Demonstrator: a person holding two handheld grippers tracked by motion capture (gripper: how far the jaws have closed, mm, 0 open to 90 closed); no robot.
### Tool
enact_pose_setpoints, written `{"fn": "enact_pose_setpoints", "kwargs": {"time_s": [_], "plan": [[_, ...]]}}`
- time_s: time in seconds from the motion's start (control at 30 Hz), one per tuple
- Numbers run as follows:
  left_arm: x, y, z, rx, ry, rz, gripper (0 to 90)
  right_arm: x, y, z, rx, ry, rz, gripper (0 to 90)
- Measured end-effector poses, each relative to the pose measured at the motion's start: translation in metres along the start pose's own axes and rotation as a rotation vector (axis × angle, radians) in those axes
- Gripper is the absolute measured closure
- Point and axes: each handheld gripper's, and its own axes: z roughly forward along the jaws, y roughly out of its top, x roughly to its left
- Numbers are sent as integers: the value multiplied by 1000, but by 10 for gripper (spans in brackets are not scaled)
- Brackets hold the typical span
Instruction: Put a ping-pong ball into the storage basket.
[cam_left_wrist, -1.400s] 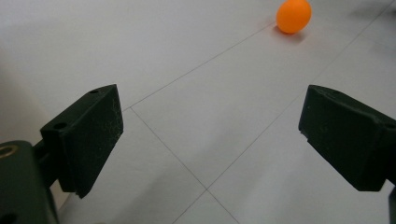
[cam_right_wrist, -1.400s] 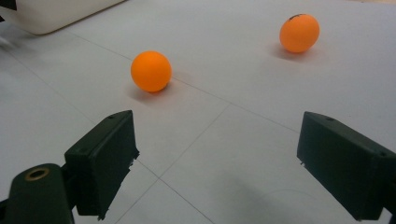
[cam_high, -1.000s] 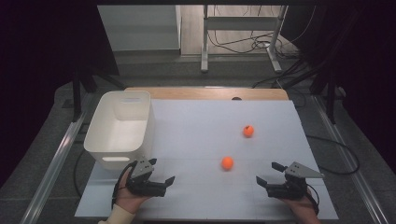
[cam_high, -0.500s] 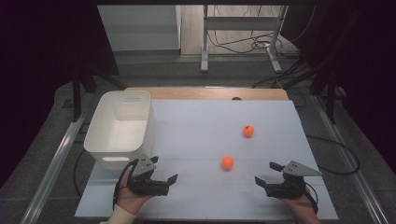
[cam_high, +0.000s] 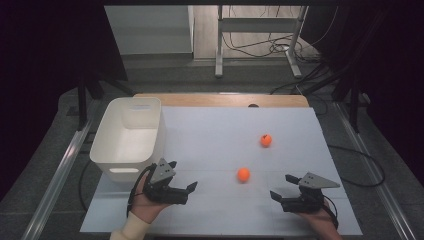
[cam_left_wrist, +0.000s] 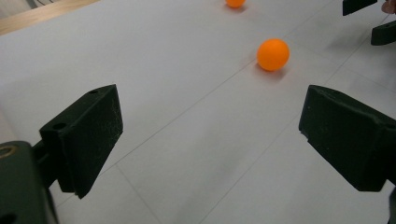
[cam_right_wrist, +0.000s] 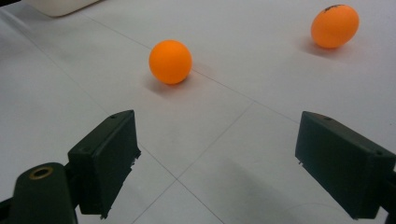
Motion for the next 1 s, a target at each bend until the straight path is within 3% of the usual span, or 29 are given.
{"fn": "enact_pose_setpoints", "kwargs": {"time_s": [0.5,1.0], "plan": [[-10,18,20,17,-44,39,70,1,0,4,17,9,-34,137],[-19,28,32,30,-80,44,69,1,-1,4,28,12,-41,137]]}}
